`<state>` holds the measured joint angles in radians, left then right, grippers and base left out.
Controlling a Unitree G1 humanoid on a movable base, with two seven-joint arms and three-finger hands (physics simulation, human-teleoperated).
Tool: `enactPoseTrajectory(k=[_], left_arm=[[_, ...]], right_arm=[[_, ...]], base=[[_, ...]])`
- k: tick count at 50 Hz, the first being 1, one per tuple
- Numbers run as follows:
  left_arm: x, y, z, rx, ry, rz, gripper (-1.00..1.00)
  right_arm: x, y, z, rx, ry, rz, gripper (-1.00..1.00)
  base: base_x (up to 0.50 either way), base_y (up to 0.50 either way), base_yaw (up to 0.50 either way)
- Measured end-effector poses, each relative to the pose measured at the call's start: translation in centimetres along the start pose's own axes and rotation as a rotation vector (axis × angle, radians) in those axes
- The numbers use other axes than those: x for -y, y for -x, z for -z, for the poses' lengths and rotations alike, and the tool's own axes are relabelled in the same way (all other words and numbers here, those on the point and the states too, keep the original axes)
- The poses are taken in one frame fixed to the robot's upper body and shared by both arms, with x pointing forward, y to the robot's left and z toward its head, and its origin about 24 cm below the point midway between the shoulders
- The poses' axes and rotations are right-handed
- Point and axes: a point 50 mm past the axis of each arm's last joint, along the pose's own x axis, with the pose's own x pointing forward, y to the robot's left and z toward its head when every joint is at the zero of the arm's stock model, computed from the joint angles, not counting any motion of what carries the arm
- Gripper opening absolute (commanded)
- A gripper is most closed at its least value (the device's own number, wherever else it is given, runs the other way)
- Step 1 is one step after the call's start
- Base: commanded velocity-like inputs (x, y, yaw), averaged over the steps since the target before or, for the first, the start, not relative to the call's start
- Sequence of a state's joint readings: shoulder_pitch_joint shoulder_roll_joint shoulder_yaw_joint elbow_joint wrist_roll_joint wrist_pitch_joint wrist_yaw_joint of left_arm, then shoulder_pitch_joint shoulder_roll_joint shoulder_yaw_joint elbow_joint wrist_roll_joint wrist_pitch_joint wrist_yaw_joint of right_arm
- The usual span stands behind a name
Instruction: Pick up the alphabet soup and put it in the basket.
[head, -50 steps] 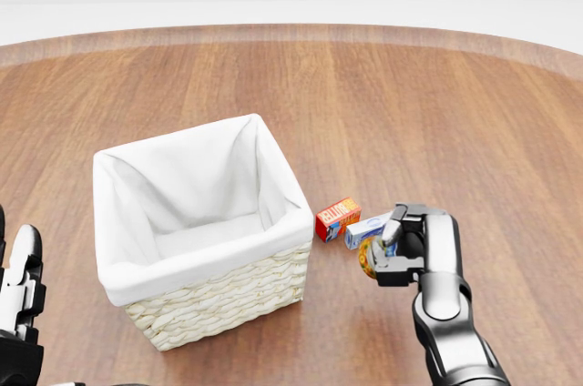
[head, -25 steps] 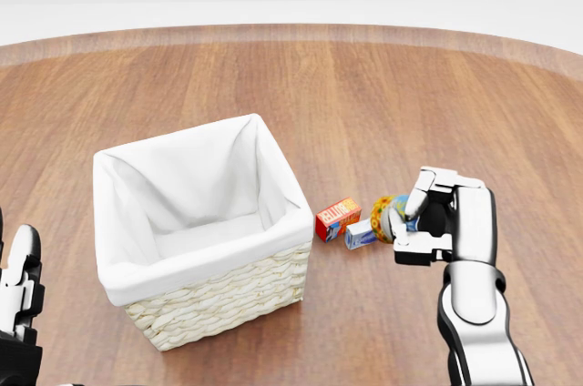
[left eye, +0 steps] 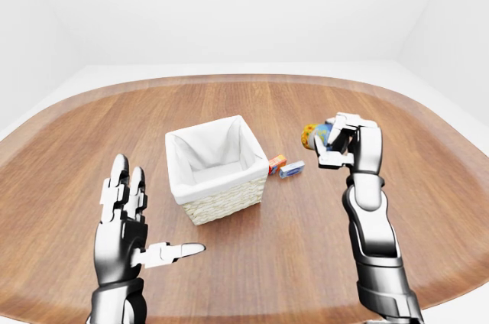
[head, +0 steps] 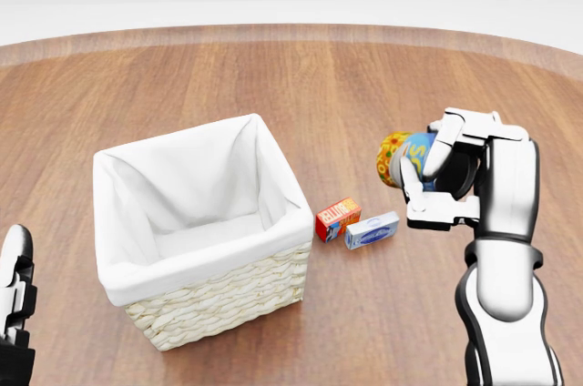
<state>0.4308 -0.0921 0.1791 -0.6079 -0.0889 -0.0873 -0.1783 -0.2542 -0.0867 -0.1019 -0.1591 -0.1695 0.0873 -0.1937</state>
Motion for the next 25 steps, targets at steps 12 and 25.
enactPoseTrajectory(k=[12,25], left_arm=[[0.0,0.0,-0.1,0.002,0.001,0.001,1.0],[0.0,0.1,-0.2,0.003,0.004,0.003,1.0]], right_arm=[[-0.7,-0.6,-4.0,0.169,-0.007,-0.015,-1.0],[-2.1,-0.4,-7.1,0.294,-0.019,-0.048,-1.0]], base=[[0.0,0.0,0.0],[0.0,0.0,0.0]])
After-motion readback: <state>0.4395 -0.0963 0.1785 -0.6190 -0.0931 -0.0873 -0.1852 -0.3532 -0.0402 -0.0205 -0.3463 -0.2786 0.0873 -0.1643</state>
